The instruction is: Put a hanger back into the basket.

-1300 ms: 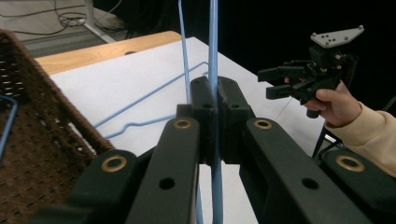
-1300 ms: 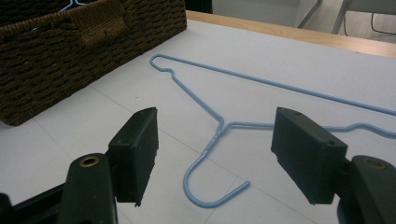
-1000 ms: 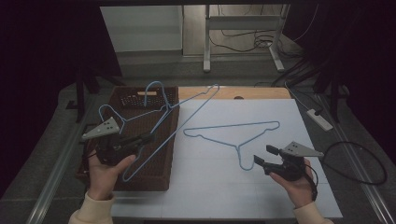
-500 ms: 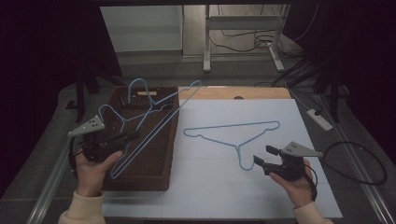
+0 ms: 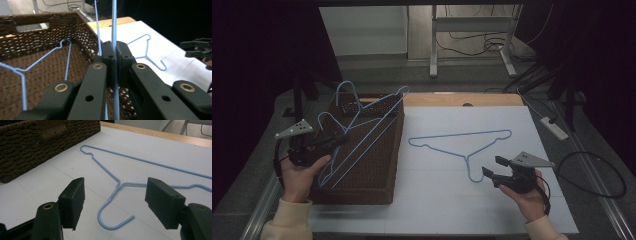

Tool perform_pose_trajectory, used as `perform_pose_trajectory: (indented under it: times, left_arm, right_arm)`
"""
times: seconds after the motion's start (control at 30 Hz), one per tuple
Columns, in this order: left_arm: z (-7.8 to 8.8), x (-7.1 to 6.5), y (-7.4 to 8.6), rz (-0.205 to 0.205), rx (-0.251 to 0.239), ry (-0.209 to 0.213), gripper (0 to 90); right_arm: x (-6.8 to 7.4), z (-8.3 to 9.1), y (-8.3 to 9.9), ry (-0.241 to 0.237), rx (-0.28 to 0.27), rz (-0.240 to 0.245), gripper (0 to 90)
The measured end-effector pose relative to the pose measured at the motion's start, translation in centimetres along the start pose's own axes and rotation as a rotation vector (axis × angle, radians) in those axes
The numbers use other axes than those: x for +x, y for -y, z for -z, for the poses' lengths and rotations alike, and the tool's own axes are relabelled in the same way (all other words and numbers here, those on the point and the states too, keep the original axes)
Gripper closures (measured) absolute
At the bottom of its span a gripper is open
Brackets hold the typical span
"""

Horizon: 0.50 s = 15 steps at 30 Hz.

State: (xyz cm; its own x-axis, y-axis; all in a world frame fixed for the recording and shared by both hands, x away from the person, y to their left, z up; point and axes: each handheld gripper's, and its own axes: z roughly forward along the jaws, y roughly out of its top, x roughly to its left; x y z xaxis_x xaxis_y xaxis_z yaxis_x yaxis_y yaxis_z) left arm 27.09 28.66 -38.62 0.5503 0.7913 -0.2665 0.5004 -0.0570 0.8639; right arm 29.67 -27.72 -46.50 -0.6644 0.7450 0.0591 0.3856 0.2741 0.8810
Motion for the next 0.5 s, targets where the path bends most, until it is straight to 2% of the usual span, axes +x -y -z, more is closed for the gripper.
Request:
perform_pose_trajectory:
  times: [0.5]
  left_arm:
    - [-0.7, 2.7, 0.4, 0.031, 0.055, -0.048, 87.1]
  right_arm:
    - [0.0, -0.2, 0.1, -0.004, 0.007, -0.003, 32.5]
